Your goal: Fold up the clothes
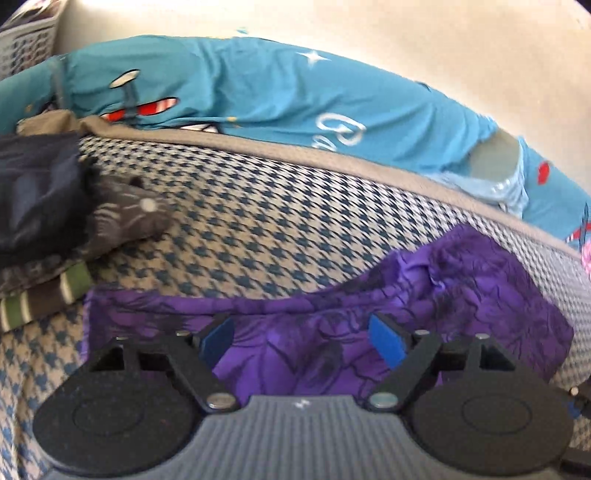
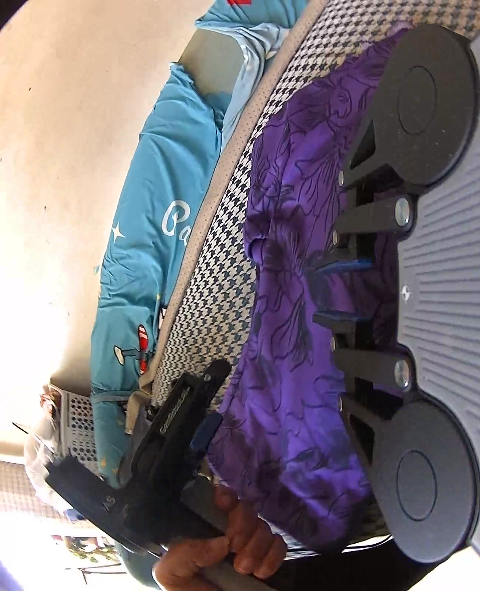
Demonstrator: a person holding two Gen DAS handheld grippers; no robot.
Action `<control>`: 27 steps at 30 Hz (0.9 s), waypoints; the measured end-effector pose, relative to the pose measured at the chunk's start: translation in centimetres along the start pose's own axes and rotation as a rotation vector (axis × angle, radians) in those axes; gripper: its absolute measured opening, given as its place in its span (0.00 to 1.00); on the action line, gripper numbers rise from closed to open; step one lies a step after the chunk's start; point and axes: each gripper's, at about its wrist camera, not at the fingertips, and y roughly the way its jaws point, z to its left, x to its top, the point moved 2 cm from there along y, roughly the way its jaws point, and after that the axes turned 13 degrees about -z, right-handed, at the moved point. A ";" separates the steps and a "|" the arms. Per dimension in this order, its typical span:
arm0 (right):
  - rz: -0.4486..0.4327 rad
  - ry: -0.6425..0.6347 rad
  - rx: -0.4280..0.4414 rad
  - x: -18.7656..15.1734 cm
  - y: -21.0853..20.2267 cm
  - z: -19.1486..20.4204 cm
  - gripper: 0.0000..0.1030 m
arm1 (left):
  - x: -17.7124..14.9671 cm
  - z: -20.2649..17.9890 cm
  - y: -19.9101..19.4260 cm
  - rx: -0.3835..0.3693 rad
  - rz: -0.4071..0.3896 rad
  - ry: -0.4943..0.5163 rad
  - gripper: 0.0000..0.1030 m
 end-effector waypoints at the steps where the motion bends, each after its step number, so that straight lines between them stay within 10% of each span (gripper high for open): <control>1: 0.003 -0.006 0.000 -0.2 0.0 -0.1 0.19 | -0.2 -0.5 0.4 -0.003 0.005 0.014 0.77; 27: 0.165 -0.017 0.028 -3.2 5.2 -0.2 0.18 | -1.8 -4.9 7.9 0.077 -0.004 0.161 0.94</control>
